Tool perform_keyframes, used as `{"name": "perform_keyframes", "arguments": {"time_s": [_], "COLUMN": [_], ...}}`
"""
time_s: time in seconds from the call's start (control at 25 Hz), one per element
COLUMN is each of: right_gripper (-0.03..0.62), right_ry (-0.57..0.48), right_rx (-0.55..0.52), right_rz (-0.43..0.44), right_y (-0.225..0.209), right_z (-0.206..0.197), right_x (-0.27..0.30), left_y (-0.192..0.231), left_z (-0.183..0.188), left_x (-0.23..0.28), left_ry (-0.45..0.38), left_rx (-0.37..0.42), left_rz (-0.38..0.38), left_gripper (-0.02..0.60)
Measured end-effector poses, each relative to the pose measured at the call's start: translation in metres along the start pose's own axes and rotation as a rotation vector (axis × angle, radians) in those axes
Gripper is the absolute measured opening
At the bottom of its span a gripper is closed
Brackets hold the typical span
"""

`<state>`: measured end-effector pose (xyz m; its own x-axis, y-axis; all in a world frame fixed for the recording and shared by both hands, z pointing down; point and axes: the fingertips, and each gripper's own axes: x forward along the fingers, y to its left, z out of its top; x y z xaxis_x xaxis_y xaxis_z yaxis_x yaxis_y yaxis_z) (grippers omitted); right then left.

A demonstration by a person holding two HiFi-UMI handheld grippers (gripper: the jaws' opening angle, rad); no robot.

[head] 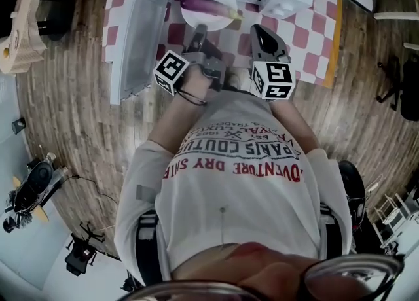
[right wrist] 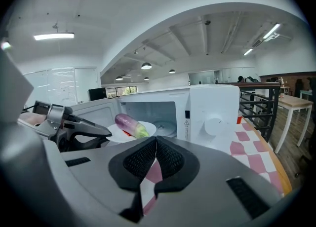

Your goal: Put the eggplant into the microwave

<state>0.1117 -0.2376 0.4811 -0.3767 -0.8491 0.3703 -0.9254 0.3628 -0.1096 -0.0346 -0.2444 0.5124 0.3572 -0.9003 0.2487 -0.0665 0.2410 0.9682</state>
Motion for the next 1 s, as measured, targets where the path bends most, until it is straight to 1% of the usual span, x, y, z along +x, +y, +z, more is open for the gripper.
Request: {"name": "perform_keyframes", "arguments": {"time_s": [0.2,0.32,0.56,0.76,1.0], "right_gripper": [0.026,0.026,0.026,0.026,0.026], "right_ry": [-0.029,-0.016,0.012,0.044,0.075], "right_rx": [-0.003,-0.01,0.0,0.012,0.012], "right_rz": [-0.035,-0.048,-0.043,-0.032,-0.028], "right_y": [-0.009,-0.011,-0.008,-0.004,-0.007], "right_z": [0.008,0.007,-0.001,-0.013,-0.018], "right_x": [0.023,0.038,0.065,0.081,0.097], "left_y": [0.011,0.015,0.032,0.042,0.054], "left_z": [0.013,0.019,0.038,0.05,0.057], "left_x": [0.028,0.044,0.075,0.092,0.112], "left_ry": [0.014,0.019,0.007,-0.022,-0.019], "left_rx": [0.019,0.017,0.039,0.037,0.048], "left_rz": [0.032,0.045,0.079,0.098,0.119], "left_gripper": [0.034,0.034,0.034,0.034,0.034]}}
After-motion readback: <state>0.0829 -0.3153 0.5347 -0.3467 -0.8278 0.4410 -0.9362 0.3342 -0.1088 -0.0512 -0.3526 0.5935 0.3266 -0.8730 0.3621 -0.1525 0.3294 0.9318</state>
